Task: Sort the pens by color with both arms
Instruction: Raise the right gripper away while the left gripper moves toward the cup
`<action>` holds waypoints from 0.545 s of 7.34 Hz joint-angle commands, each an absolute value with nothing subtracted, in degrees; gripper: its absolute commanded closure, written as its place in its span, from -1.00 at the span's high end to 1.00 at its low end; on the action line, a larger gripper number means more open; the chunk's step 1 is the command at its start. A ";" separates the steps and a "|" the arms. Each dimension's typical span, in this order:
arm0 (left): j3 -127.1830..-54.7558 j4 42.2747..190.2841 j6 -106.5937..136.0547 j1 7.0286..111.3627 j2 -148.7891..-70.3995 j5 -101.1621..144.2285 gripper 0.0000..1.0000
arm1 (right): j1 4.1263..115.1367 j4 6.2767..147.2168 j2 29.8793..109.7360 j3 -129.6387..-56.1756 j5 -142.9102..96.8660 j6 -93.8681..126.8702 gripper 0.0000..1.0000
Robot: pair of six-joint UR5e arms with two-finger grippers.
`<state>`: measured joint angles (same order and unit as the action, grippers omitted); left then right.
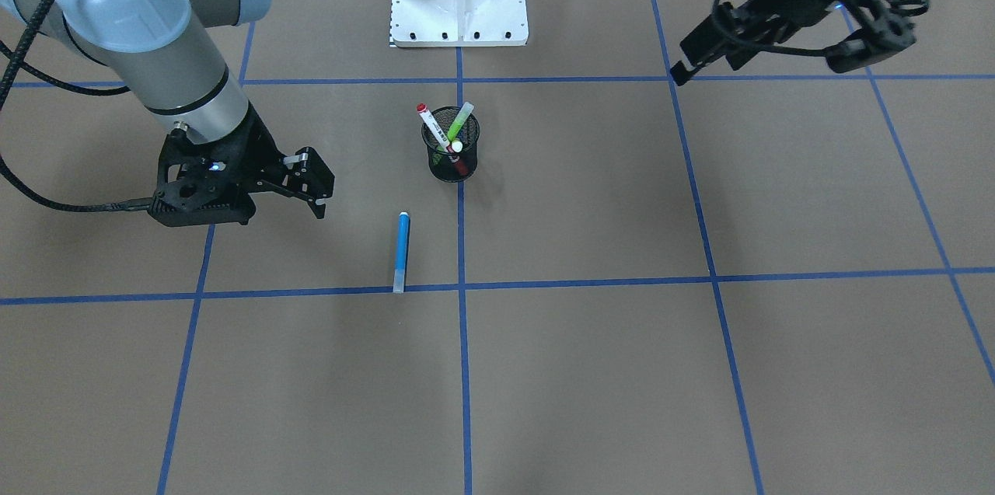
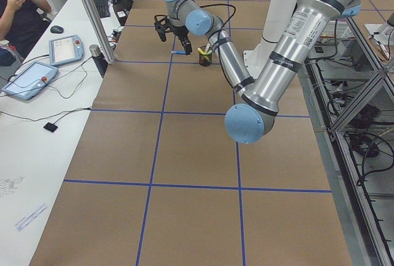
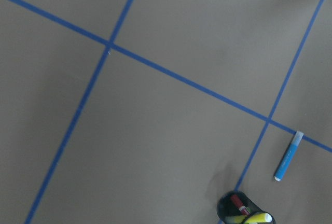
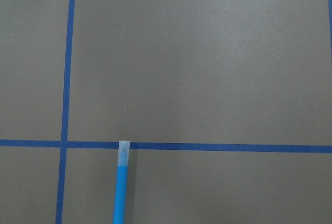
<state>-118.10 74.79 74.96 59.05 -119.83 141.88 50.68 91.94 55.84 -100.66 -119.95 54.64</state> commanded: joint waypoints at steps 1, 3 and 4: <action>-110.17 74.79 75.94 54.94 -128.10 141.68 1.00 | 52.64 91.67 57.21 -100.37 -122.33 51.78 0.97; -98.68 74.88 75.50 52.04 -138.11 141.77 1.00 | 53.17 91.58 58.79 -100.46 -124.35 47.83 0.97; -91.83 74.97 74.89 50.55 -143.04 141.77 1.00 | 53.17 91.67 59.23 -100.37 -124.10 45.99 0.99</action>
<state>-100.39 74.89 75.49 52.35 -136.44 141.76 53.04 91.58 58.46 -100.46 -123.72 48.50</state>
